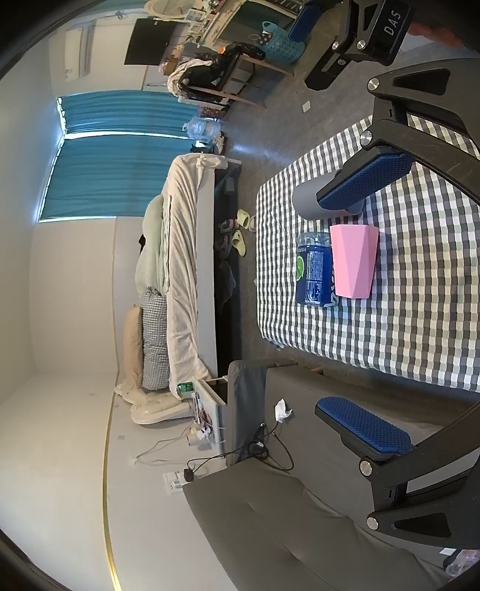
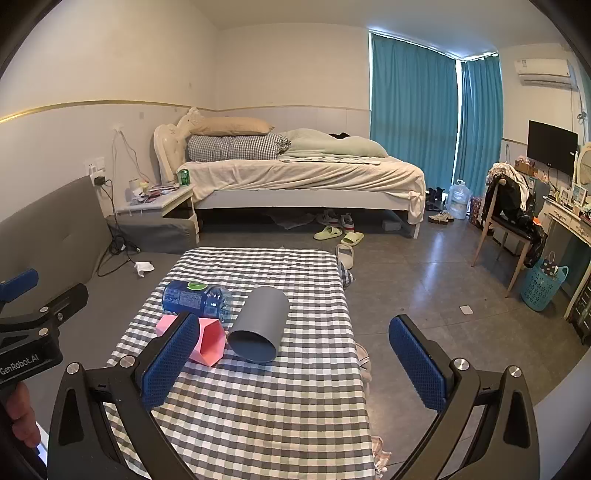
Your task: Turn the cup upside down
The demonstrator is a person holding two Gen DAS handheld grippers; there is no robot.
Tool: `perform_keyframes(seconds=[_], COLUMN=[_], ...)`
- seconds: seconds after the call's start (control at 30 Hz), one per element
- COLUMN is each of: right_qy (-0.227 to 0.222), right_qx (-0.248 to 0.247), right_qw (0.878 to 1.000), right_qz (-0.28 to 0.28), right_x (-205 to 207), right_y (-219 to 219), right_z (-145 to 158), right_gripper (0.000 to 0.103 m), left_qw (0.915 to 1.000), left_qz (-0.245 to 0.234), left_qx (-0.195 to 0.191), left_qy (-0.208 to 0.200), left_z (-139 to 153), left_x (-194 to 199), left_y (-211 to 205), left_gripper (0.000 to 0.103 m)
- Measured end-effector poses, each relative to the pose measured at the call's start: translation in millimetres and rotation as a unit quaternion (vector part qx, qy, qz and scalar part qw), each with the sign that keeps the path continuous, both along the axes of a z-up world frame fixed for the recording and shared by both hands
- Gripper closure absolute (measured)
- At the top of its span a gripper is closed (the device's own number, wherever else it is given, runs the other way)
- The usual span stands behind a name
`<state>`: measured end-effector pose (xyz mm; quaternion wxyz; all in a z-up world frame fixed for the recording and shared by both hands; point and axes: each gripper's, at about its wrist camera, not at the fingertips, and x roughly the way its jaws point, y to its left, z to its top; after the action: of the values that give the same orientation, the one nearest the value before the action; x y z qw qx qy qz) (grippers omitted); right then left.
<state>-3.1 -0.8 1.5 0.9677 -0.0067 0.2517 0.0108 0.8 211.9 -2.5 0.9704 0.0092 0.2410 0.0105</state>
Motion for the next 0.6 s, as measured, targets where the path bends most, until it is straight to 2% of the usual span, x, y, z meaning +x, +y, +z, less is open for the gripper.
perform_keyframes(seconds=[0.6], right_qy=[0.008], right_qx=[0.008], right_qw=[1.000], right_qz=[0.000], right_x=[1.5], right_y=[-1.5], right_z=[-5.1], right_gripper=[0.000], left_qw=[1.0000], left_qz=[-0.004], left_qx=[0.003], left_qy=[0.001], left_z=[0.9], left_x=[-1.9], left_y=[-4.6], left_gripper=[0.000])
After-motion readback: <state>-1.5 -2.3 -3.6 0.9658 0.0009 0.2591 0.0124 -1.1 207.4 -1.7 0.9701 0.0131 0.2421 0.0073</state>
